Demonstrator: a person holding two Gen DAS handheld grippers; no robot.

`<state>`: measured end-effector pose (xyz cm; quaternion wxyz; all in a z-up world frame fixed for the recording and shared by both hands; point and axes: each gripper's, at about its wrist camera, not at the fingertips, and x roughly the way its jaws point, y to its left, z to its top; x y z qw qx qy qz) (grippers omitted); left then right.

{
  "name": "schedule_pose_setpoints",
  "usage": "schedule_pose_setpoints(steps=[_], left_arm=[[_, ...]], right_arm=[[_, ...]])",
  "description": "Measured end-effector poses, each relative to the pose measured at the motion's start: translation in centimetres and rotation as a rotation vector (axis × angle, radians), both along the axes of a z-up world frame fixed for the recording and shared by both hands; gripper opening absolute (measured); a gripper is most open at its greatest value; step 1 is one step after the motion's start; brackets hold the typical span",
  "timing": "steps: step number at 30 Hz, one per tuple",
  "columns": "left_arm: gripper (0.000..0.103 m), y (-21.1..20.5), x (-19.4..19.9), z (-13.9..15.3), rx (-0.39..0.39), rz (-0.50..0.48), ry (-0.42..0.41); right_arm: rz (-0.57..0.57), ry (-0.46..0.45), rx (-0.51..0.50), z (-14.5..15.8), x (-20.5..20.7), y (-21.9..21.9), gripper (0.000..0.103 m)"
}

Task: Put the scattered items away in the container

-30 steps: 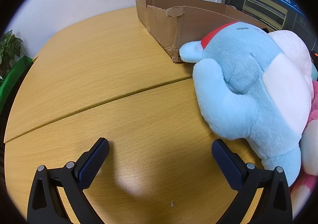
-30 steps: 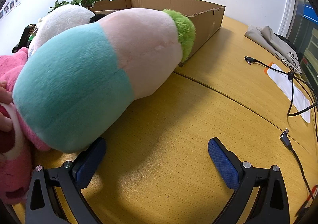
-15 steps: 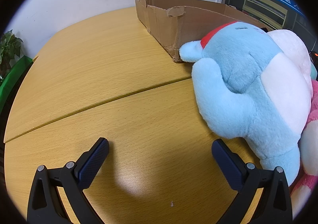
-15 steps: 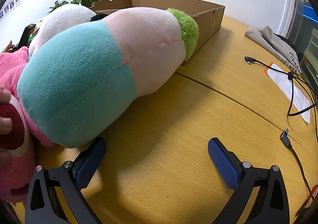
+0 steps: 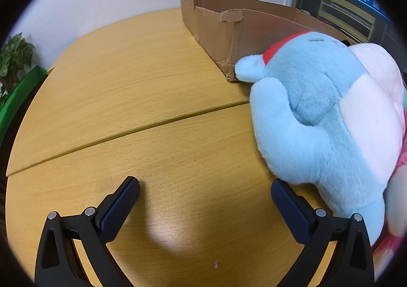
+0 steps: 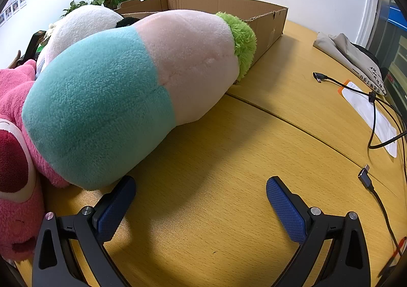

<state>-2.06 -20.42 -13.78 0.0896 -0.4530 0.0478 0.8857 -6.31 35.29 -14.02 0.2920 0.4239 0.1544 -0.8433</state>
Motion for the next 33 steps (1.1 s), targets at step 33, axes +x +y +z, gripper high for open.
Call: schedule_pose_setpoints(steps=[33], left_arm=[[0.102,19.3,21.0,14.7,0.174,0.116,0.31]], right_arm=[[-0.427,0.288,-0.25,15.5,23.3,-11.4,0.103]])
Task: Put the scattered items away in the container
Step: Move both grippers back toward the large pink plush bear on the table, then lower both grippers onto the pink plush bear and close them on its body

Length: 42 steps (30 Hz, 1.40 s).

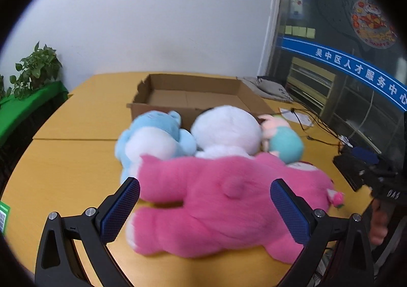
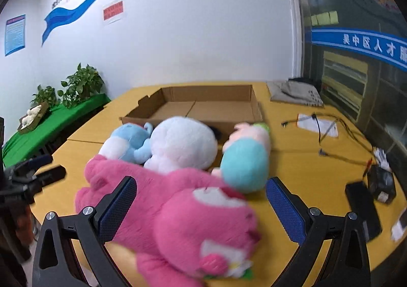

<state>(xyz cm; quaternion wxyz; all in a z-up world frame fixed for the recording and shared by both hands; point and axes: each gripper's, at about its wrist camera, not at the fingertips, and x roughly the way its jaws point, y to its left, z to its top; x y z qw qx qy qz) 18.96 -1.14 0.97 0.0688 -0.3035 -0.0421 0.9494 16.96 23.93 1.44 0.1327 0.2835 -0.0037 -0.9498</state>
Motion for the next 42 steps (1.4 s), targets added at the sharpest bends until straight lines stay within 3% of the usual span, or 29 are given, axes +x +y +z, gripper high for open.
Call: schedule_pose_setpoints(steps=[4,10,17,42], left_arm=[[0.102,1.2,1.1,0.7,-0.04,-0.002,0.028],[0.102,1.7,1.7,1.1,-0.032,-0.008,0.039],[0.102,1.4,0.8,1.2,-0.015,-0.023,0.034],[0.102,1.5,-4.5,-1.1,0.019,-0.07,-0.036]], right_arm=[[-0.04,-0.02,0.018,-0.4,1.2,-0.4,0.103],[-0.058,0.001,0.082,0.0,2.9,-1.2,0.103],[-0.068,-0.006,0.086,0.3,3.0,-1.3,0.103],[-0.089,-0.075,0.078,-1.8,-2.9,-0.6,0.103]])
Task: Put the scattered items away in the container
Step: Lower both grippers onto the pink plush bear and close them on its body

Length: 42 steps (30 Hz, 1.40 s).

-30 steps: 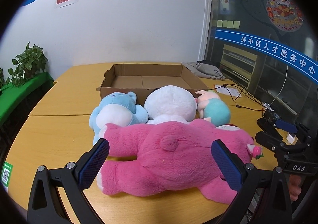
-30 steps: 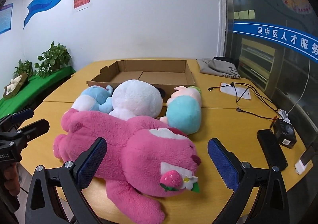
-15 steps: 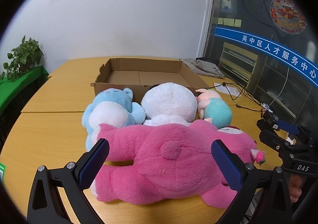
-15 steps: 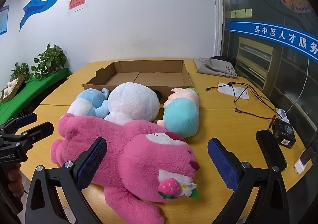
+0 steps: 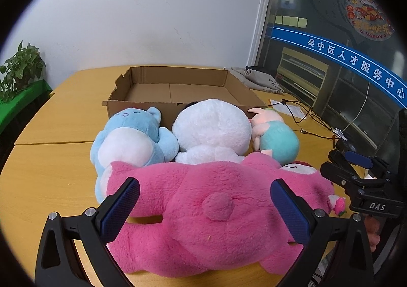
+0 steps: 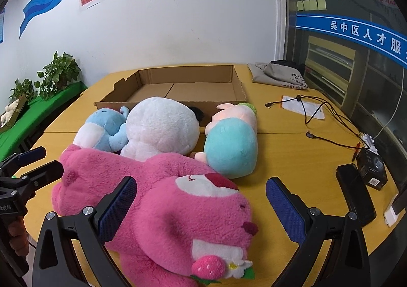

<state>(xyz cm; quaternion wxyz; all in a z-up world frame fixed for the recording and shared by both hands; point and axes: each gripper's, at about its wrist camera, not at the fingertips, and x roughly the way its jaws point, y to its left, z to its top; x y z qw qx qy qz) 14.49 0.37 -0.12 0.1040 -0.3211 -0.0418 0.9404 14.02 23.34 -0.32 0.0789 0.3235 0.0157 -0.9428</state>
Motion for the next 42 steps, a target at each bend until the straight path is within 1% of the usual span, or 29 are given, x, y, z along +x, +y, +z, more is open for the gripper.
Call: schedule_pose_setpoints(steps=[11,19,24,28,31,34,37,39,42], left_arm=[[0.102,-0.4,-1.4,-0.5,0.017,-0.01,-0.015],[0.102,-0.9,-2.1,-0.8,0.028,-0.012,-0.023],[0.102,-1.4,-2.1,-1.1,0.046,-0.011,-0.035],[0.102,-1.8,-2.0,-1.0,0.052,-0.011,-0.033],[0.102,-2.4,-2.0,-1.1,0.071,-0.024,-0.043],[0.102,-3.0,-2.0,-1.0,0.075,-0.05,-0.052],[0.102,-3.7,-2.2,-1.5,0.103,-0.103,-0.08],[0.102,-3.8,-2.6,-2.3,0.107,-0.124,-0.108],[0.102,-3.4,-3.3,-4.1,0.117,-0.165,-0.161]], right_arm=[[-0.002,-0.022,0.008,-0.6,-1.7,-0.1,0.103],[-0.01,-0.035,0.012,-1.0,-2.1,-0.1,0.103],[-0.009,-0.039,0.021,-1.1,-2.3,-0.4,0.103],[-0.003,-0.039,0.01,-1.1,-2.4,-0.5,0.103],[0.009,-0.033,0.0,-1.1,-2.2,-0.5,0.103],[0.012,0.001,-0.026,-0.8,-1.6,0.6,0.103],[0.023,0.016,-0.075,-0.7,-0.7,2.7,0.103],[0.02,0.001,-0.1,-1.1,-0.1,4.2,0.103],[0.015,-0.053,-0.103,-2.6,0.5,6.1,0.103]])
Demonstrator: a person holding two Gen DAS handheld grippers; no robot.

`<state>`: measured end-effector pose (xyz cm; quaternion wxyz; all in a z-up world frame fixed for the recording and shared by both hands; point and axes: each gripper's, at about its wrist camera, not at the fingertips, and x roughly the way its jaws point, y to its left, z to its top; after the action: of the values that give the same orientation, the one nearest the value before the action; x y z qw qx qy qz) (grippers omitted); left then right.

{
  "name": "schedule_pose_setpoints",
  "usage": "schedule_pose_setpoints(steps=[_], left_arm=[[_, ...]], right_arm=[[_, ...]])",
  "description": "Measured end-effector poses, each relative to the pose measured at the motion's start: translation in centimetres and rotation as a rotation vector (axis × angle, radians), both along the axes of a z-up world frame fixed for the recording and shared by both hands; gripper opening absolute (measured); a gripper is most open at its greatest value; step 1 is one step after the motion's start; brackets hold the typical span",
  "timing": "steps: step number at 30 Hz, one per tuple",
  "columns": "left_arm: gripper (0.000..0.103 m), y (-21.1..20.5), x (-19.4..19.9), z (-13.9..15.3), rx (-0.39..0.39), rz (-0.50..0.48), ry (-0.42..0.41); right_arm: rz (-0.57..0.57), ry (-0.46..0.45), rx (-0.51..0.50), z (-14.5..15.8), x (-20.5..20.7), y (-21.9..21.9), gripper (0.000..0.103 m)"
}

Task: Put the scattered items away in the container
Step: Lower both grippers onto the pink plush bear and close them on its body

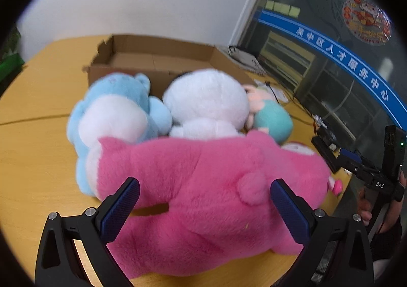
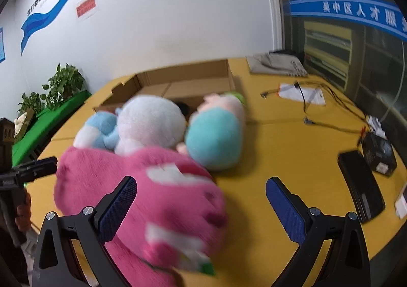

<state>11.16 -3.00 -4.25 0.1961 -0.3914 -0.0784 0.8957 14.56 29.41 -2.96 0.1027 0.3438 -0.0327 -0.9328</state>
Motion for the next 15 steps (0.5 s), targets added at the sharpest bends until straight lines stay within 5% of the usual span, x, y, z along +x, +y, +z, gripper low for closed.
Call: schedule_pose_setpoints(steps=[4,7,12,15], left_arm=[[0.102,0.7,-0.6,-2.0,0.064,-0.061,-0.048],[0.1,1.0,-1.1,-3.1,0.11,-0.091,-0.088],[0.073,0.4,-0.9,-3.5,0.176,-0.087,-0.126],[0.065,0.0,-0.6,-3.6,0.205,-0.085,-0.136]], right_arm=[[-0.005,-0.14,-0.091,-3.9,-1.3,0.8,0.103],[0.019,-0.163,-0.213,-5.2,-2.3,1.2,0.103],[0.149,-0.243,-0.346,-6.6,-3.1,0.1,0.103],[0.162,-0.217,-0.318,-6.6,-2.8,-0.6,0.103]])
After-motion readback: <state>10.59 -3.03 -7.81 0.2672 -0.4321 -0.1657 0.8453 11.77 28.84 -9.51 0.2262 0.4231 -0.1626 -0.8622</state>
